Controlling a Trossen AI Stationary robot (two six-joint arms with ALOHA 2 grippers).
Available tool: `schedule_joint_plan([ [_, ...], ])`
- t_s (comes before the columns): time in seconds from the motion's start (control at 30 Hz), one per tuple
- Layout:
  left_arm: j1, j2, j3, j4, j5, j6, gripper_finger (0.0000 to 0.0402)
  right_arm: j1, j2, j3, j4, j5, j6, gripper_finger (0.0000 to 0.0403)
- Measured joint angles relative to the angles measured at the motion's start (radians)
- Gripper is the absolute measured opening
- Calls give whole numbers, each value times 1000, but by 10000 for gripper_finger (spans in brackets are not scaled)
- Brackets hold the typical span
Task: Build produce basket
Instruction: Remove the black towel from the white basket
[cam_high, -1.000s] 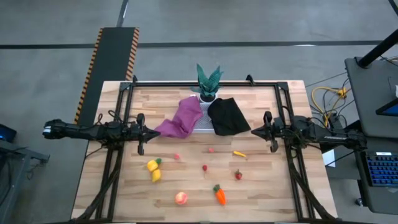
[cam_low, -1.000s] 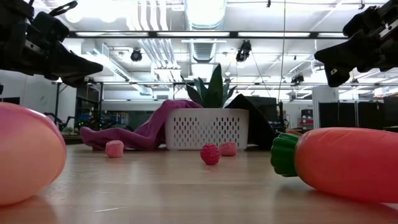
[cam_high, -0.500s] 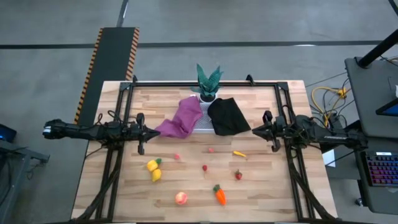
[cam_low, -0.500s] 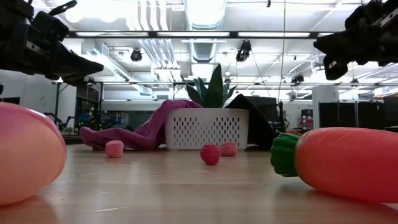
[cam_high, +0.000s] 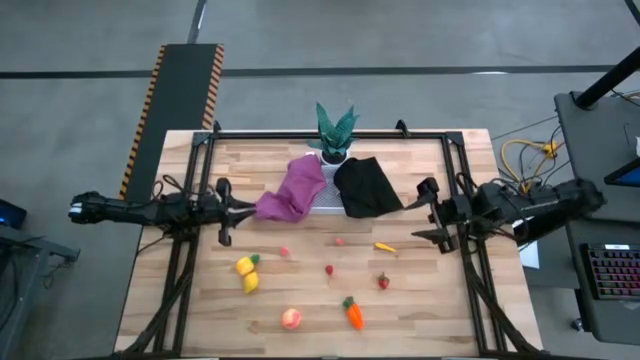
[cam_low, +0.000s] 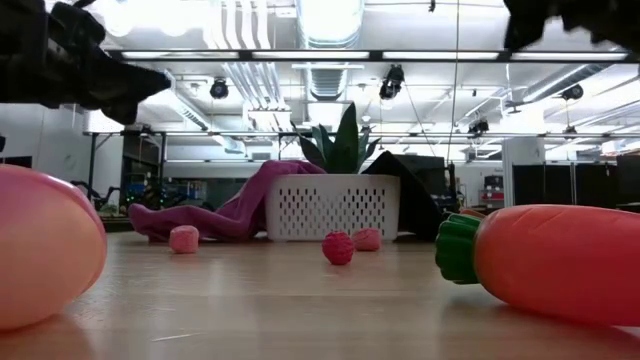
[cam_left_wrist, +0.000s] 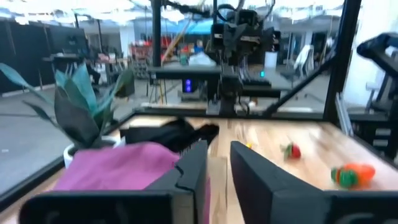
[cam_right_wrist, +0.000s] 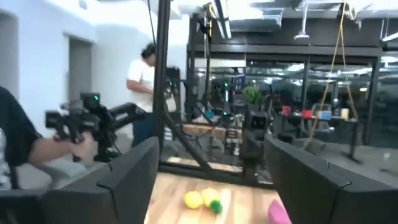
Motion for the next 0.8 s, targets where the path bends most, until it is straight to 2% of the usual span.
schedule_joint_plan([
  [0.07,0,0,0,17,0,0,75,41,57,96,-140,98,-44,288],
  [0.13,0,2,0,26,0,0,82,79,117,210,-360,239,-63,285],
  [0.23,0,2,0,25,-1,0,86,116,220,369,-654,416,0,274],
  [0.33,0,2,0,25,-1,0,87,125,316,494,-832,465,74,262],
  [0.5,0,2,0,25,-1,0,87,125,465,594,-916,476,97,247],
  [0.8,0,1,0,44,-1,0,87,123,696,629,-933,670,67,237],
])
